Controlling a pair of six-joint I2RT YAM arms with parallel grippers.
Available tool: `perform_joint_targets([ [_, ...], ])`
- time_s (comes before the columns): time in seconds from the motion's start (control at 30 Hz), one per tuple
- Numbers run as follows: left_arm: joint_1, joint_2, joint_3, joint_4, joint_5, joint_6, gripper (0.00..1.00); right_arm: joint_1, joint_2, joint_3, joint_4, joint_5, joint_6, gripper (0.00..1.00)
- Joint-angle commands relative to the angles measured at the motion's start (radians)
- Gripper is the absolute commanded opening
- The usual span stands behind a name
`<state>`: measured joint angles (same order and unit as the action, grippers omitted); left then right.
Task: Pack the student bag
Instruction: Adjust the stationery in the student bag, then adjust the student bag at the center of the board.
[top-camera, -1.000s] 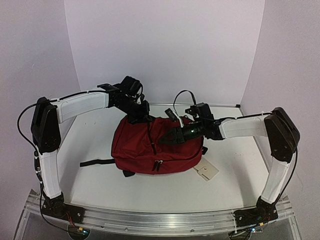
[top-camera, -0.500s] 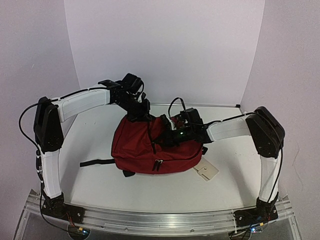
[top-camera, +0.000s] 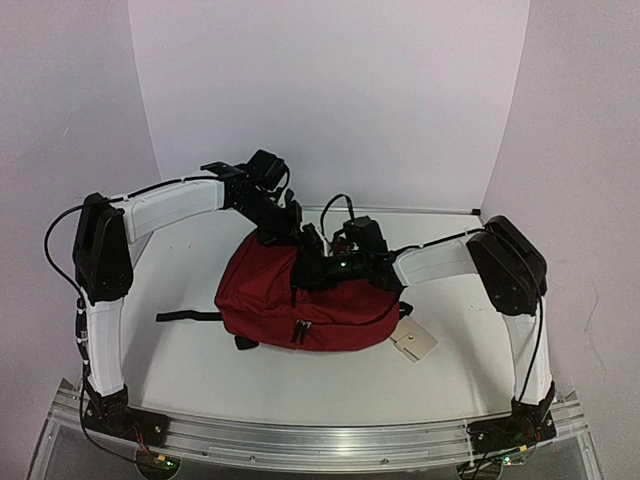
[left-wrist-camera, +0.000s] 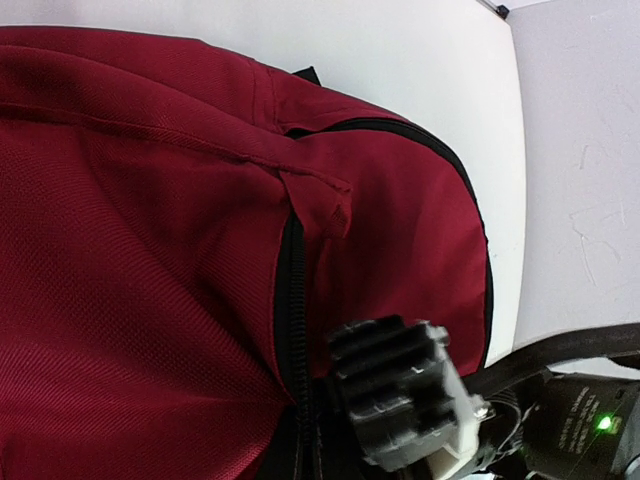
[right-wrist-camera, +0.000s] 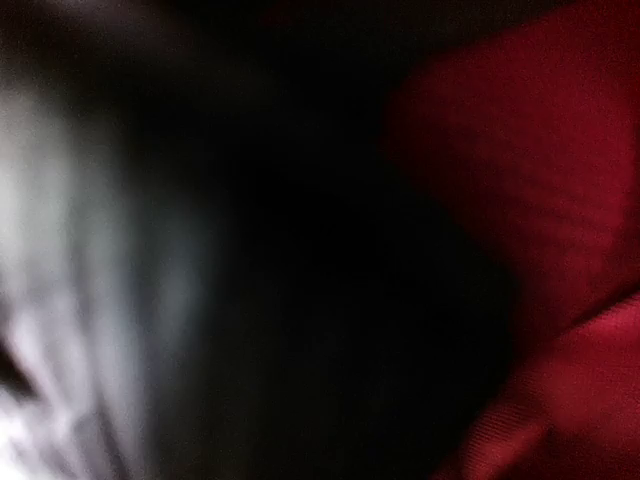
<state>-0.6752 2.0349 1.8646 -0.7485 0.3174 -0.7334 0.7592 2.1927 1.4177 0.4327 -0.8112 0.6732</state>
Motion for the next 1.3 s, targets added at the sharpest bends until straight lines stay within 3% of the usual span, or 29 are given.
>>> perform_joint_targets([
  [0.0,-0.016,-0.093,0.005,0.091,0.022,-0.001,0.01,-0.035,-0.152,-0.097,0.041,-0.041,-0.037,0.41],
  [0.13,-0.009,-0.095,0.012,0.025,-0.037,0.007,0.03,-0.132,-0.335,-0.188,-0.097,-0.065,-0.097,0.6],
  [0.27,-0.008,-0.067,0.045,-0.043,-0.075,0.03,0.05,-0.205,-0.486,-0.168,-0.492,0.09,-0.315,0.77],
  [0.4,-0.009,-0.055,0.068,-0.057,-0.083,0.038,0.06,-0.275,-0.538,-0.155,-0.85,0.262,-0.427,0.85],
  [0.5,-0.009,-0.052,0.075,-0.058,-0.086,0.046,0.06,-0.326,-0.538,-0.174,-1.01,0.281,-0.482,0.87],
  [0.63,-0.008,-0.052,0.081,-0.064,-0.085,0.052,0.06,-0.365,-0.561,-0.204,-1.107,0.305,-0.498,0.97],
  [0.77,-0.009,-0.063,0.064,-0.055,-0.094,0.05,0.07,-0.372,-0.582,-0.266,-1.113,0.273,-0.466,0.98],
  [0.83,-0.008,-0.07,0.053,-0.048,-0.098,0.045,0.07,-0.373,-0.564,-0.296,-1.08,0.176,-0.432,0.98],
  [0.93,-0.009,-0.081,0.028,-0.037,-0.1,0.034,0.08,-0.367,-0.491,-0.289,-1.029,0.007,-0.426,0.86],
  [0.97,-0.009,-0.085,0.02,-0.033,-0.101,0.03,0.08,-0.366,-0.45,-0.265,-1.028,-0.041,-0.437,0.77],
  [1.07,-0.009,-0.093,0.002,-0.026,-0.109,0.016,0.09,-0.368,-0.339,-0.166,-1.038,-0.189,-0.459,0.4],
  [1.13,-0.008,-0.094,0.003,-0.038,-0.115,0.01,0.08,-0.367,-0.336,-0.091,-1.042,-0.243,-0.463,0.1],
  [1.17,-0.008,-0.099,0.0,-0.042,-0.119,0.007,0.08,-0.367,-0.356,-0.054,-1.041,-0.252,-0.469,0.02],
  [1.27,-0.009,-0.129,-0.021,-0.03,-0.127,-0.004,0.07,-0.368,-0.441,0.078,-1.038,-0.245,-0.472,0.0],
])
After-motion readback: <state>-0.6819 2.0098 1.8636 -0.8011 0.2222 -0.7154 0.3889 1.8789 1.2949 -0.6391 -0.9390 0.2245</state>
